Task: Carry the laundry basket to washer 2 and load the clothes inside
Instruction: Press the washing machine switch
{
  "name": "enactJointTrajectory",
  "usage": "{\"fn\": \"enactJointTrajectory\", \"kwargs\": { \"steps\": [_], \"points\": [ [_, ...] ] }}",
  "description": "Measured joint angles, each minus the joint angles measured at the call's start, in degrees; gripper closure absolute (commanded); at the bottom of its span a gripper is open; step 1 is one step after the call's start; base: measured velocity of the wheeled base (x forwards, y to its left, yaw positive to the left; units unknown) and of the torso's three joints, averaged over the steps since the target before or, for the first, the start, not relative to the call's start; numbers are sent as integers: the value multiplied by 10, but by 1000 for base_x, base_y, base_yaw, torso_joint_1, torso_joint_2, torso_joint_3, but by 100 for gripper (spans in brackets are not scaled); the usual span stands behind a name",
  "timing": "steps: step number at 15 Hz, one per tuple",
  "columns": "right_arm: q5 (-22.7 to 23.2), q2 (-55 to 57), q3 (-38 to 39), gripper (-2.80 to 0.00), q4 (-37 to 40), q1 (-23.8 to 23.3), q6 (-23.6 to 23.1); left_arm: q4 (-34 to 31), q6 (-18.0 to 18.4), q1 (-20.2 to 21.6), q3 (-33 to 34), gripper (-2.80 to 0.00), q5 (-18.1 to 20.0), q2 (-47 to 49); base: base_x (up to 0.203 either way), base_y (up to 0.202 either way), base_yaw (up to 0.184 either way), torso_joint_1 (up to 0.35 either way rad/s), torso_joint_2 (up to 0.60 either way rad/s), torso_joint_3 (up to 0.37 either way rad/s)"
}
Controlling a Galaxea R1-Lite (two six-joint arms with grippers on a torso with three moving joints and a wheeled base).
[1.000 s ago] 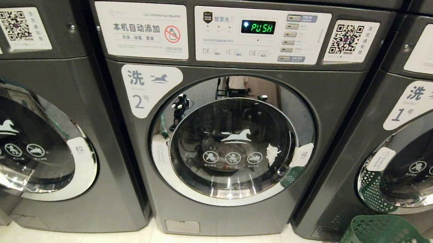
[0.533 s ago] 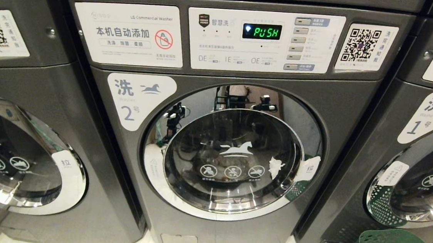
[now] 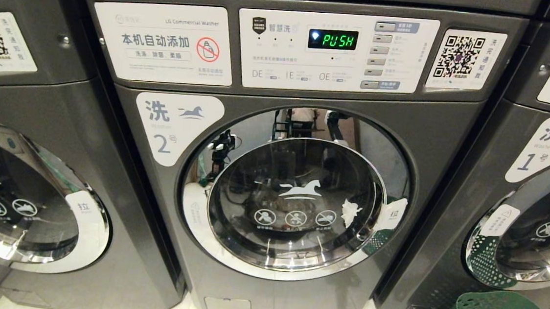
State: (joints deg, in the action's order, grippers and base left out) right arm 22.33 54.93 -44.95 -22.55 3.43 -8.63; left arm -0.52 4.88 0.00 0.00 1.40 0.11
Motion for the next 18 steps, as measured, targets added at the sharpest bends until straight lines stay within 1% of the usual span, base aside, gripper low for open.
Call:
{"fn": "enactJointTrajectory", "kwargs": {
  "steps": [2,3,5,8,10,13,16,18],
  "points": [
    [18,99,-60,0,-74,43,-7,0,-2,0,0,0,-1,0,0,0,0,0,0,0],
    [23,134,-79,0,-97,68,-9,0,-3,0,0,0,-1,0,0,0,0,0,0,0],
    [24,182,-95,0,-109,109,-9,0,-3,0,0,0,-1,0,0,0,0,0,0,0],
    [5,236,-117,0,-124,144,-9,0,-3,0,0,0,-1,0,0,0,0,0,0,0],
    [-13,272,-149,0,-138,161,-8,0,-3,0,0,0,-1,0,0,0,0,0,0,0],
    [-27,317,-195,0,-151,170,-8,0,-3,0,0,0,-1,0,0,0,0,0,0,0],
    [-28,339,-204,0,-165,172,-8,0,-2,0,0,0,-1,0,0,0,0,0,0,0],
    [-29,353,-205,0,-191,171,-8,0,-2,0,0,0,-1,0,0,0,0,0,0,0]
  ]
}}
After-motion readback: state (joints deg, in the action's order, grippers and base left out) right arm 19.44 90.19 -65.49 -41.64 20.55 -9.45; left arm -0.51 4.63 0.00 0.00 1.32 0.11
